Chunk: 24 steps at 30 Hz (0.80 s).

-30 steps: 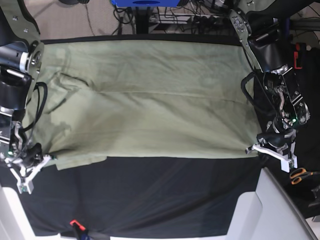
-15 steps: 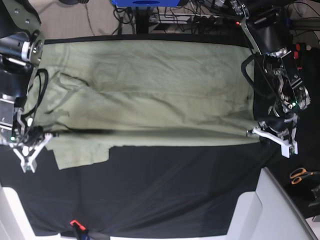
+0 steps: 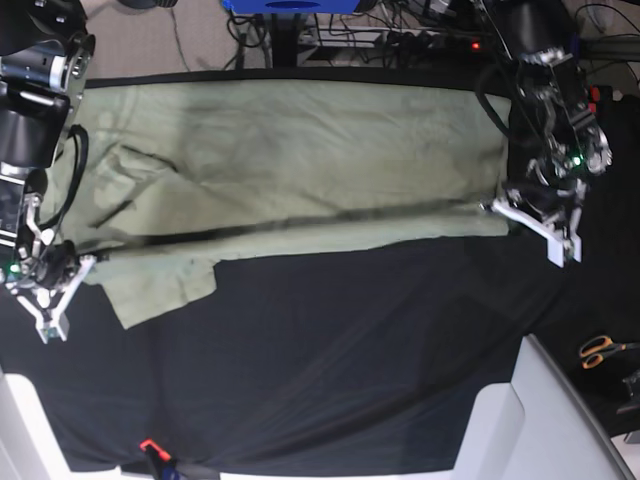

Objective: Fold the T-shirt properly
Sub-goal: 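Hold both side edges and pull them apart to straighten the shirt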

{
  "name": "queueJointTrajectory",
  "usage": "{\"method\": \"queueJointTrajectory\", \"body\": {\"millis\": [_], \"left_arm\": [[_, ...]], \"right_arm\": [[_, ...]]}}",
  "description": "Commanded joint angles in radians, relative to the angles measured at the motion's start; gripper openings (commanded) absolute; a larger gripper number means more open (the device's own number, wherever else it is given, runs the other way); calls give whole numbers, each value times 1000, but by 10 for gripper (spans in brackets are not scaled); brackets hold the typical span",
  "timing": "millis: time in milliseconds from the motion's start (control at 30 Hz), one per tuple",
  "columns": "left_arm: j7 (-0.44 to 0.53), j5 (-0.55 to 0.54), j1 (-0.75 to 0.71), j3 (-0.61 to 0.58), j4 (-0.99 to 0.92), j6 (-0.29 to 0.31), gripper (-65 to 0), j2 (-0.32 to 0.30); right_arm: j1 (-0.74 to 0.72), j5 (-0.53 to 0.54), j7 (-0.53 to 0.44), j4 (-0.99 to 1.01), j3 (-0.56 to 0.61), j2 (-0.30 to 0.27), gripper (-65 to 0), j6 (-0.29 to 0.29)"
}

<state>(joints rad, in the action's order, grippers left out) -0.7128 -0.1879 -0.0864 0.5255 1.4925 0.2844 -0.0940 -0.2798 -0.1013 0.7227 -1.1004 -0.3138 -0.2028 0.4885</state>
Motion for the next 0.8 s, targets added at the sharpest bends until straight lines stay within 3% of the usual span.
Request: {"method": "queueJointTrajectory", "body": {"millis": [0,200,467,633,767], "left_arm": [[18,-6,3,3,38,-6,-650,-14],[18,-6,-48,2,93,-6,-650,-6],[23,-5,-66,-48,23,-6,-650,-8],[25,-5,-62,-61,-3,-6,-650,0],[25,-5,-59,-60,-2,-6,-650,0]], "right_arm": [[-5,-2,5,-40,-2,-17,-650,-1],[61,1,59,-142,-3,-17,-650,-1],[106,-2,68,-154,-9,38,-645,-9],[106,-1,157,-191,-11,47,-470,-11],[130,-2,159,-314,-11,72,-336,-11]]}}
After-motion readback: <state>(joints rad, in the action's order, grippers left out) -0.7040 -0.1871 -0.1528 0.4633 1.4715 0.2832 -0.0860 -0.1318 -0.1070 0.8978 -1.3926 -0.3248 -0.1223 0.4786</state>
